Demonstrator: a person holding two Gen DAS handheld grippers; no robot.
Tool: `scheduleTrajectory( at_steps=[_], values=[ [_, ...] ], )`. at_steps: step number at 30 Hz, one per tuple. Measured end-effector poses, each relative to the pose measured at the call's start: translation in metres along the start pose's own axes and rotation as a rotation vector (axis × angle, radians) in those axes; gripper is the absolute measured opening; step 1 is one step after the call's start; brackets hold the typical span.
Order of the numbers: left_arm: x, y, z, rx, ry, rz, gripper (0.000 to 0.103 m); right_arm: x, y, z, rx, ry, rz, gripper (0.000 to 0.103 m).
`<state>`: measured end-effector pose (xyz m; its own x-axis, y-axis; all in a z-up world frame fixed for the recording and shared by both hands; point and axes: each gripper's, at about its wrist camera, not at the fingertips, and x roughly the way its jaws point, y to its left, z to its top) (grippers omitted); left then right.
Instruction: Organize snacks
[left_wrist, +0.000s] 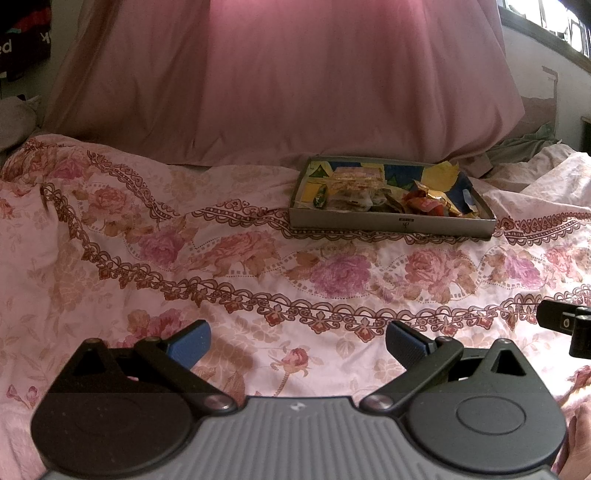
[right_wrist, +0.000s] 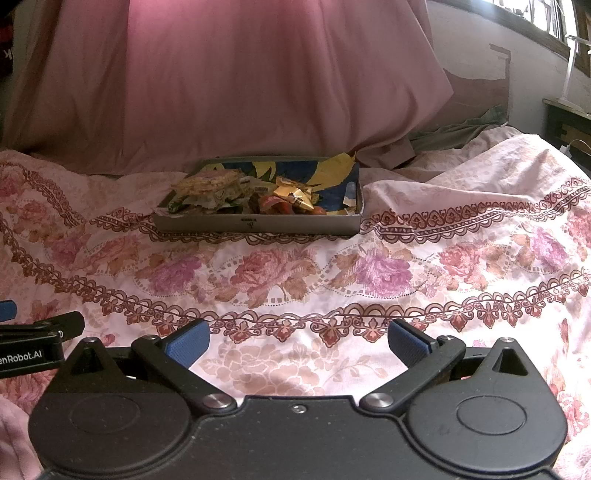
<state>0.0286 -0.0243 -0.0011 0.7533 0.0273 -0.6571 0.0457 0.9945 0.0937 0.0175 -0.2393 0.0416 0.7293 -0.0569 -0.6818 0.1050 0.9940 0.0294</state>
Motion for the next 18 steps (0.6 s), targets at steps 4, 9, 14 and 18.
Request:
scheduleTrajectory(
  at_steps=[4, 9, 14, 18],
  values=[
    [0.0, 0.0001, -0.0001, 0.0, 0.0, 0.0, 0.103, 0.0, -0.0001, 0.0001, 0.0, 0.0, 0.0, 0.102],
    [0.0, 0.0, 0.0003, 0.0, 0.001, 0.0, 0.103, 0.0001, -0.0001, 0.0002, -0.001, 0.001, 0.0, 0.102],
    [-0.0001, 0.0, 0.0006, -0.001, 0.001, 0.0, 0.103, 0.0001, 0.0001, 0.0002, -0.001, 0.001, -0.001, 0.102],
    [0.0, -0.0002, 0.002, 0.0, 0.003, -0.001, 0.103, 0.0004, 0.0003, 0.0, -0.001, 0.001, -0.001, 0.102]
  ],
)
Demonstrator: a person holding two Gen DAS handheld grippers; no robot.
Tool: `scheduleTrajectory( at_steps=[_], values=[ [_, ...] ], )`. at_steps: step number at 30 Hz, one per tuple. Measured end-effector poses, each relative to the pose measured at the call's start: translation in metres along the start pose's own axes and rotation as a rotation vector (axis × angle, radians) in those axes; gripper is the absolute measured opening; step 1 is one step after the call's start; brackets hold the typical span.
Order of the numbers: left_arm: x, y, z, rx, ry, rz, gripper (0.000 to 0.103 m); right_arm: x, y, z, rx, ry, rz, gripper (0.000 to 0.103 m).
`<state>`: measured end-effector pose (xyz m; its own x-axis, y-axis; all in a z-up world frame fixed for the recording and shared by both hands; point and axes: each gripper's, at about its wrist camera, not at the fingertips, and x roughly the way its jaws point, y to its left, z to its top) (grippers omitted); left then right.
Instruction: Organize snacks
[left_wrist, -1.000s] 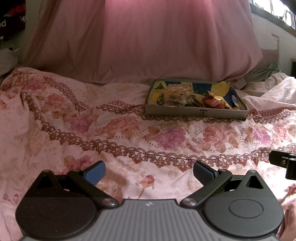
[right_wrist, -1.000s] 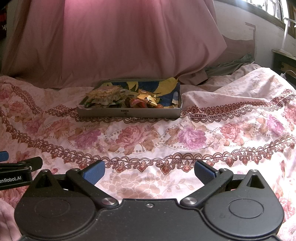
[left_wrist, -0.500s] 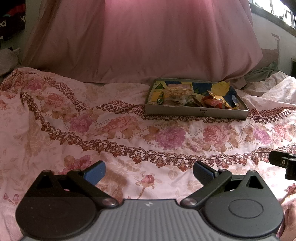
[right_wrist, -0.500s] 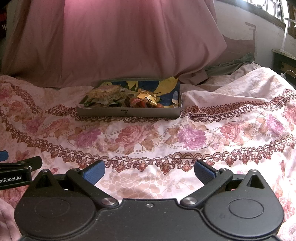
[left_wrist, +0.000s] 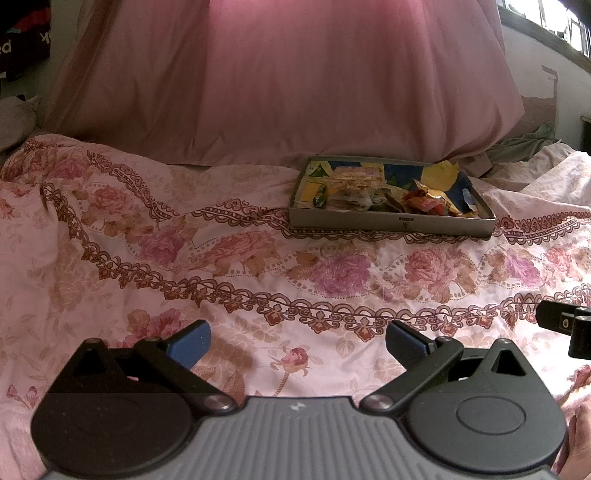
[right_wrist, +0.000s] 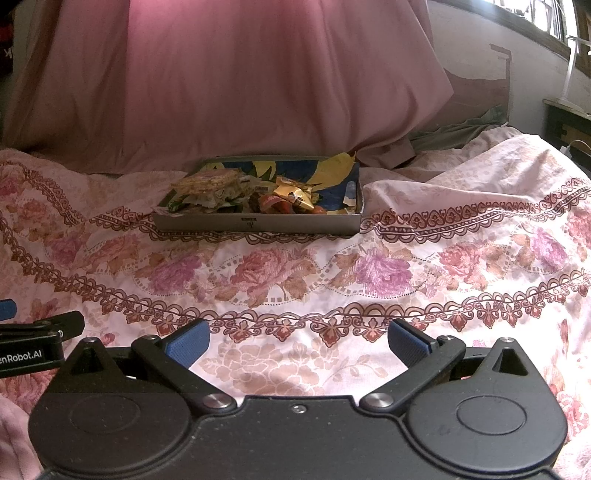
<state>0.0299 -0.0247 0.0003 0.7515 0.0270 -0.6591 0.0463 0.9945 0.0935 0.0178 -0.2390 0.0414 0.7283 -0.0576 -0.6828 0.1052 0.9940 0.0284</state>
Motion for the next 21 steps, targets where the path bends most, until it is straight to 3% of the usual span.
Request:
scheduleTrajectory(
  at_steps=[21],
  values=[
    [-0.0002, -0.0008, -0.0035, 0.004, 0.001, -0.001, 0.103, 0.0, 0.0001, 0.0, -0.001, 0.001, -0.001, 0.102]
  ],
)
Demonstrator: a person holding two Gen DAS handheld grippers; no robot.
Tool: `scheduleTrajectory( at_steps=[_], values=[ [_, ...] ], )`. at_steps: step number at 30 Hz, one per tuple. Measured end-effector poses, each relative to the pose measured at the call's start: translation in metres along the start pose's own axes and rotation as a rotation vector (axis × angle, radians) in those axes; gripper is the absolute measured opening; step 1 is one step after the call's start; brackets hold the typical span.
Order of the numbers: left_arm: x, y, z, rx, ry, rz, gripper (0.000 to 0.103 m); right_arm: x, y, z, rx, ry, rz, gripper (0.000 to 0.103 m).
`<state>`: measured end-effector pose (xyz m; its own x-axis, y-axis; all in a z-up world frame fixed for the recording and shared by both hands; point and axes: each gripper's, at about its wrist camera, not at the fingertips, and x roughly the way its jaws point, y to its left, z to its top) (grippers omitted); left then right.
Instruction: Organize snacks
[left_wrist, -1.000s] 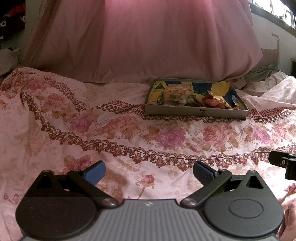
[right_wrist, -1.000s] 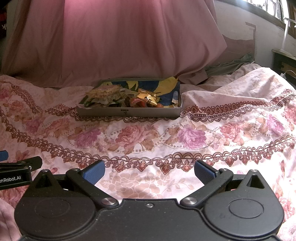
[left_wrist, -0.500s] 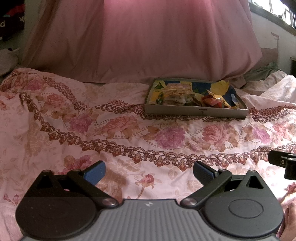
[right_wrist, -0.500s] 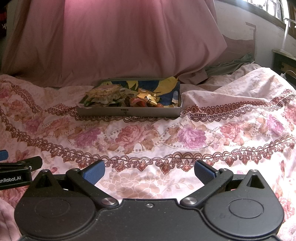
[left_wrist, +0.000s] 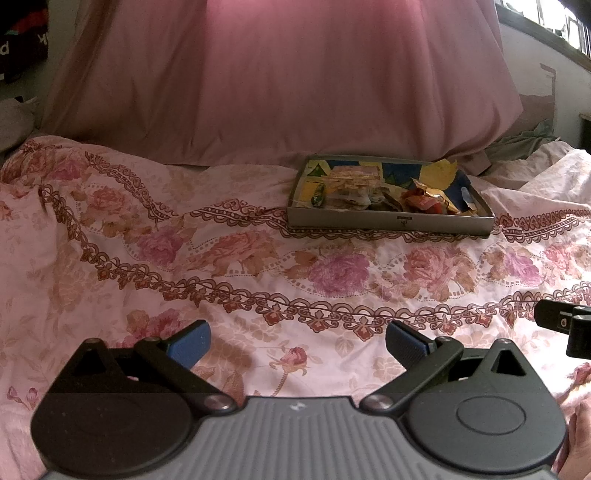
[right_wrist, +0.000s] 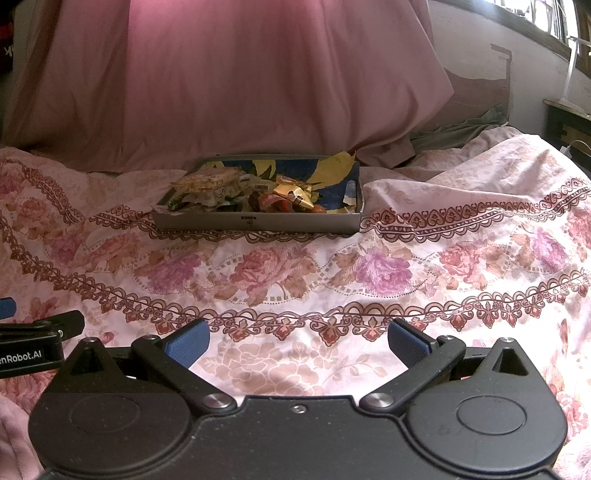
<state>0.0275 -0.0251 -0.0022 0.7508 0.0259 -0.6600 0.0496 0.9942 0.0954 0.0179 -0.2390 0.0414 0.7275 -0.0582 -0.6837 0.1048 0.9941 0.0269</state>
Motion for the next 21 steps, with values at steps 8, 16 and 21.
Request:
scheduleTrajectory(
  at_steps=[8, 16, 21],
  values=[
    [0.0001, -0.0001, -0.0005, 0.001, 0.001, 0.003, 0.103, 0.0, 0.0003, 0.0, 0.0, 0.001, -0.001, 0.102],
    [-0.0017, -0.0007, 0.0006, 0.016, 0.001, 0.029, 0.103, 0.0001, 0.0003, 0.0001, -0.001, 0.001, -0.001, 0.102],
    [-0.0029, 0.0013, 0.0024, 0.019, -0.006, 0.014, 0.103, -0.0001, 0.0004, -0.0001, -0.001, 0.001, -0.001, 0.102]
  ],
)
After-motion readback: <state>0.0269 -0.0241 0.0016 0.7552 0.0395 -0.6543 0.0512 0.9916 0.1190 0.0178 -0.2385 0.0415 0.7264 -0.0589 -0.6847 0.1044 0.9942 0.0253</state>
